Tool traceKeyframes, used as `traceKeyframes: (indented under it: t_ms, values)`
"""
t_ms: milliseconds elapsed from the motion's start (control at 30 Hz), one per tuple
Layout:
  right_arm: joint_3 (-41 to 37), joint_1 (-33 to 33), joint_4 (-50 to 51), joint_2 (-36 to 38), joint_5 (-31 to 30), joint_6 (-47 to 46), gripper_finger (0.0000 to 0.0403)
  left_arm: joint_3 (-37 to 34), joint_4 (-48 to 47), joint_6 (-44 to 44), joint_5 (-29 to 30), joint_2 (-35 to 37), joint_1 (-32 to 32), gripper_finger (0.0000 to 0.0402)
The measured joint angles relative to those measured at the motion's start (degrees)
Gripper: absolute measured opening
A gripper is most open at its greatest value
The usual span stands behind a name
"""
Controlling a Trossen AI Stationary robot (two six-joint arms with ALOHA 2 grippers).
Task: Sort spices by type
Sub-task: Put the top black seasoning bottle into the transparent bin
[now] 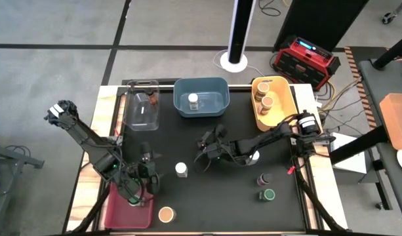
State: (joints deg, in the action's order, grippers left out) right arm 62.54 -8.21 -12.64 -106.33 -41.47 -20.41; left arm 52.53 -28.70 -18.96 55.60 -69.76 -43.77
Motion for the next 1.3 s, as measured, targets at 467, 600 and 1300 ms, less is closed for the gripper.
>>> traceKeyframes:
  t_ms: [467, 600, 1300]
  values:
    - [2.3, -1.8, -1.5, 13.5, 9.5, 12.8, 0.0193, 0.9, 2.6, 5.0, -11.2, 5.2, 2.3, 0.0228]
    - [3.3, -4.1, -1.6, 13.9, 13.2, 18.5, 0.0193, 0.2, 4.9, 4.2, -12.4, 4.8, 4.4, 0.0228]
    - [12.3, -9.2, -4.0, 11.3, 13.5, 30.7, 0.0193, 0.1, 17.0, 12.5, -10.6, 1.2, 10.5, 0.0293]
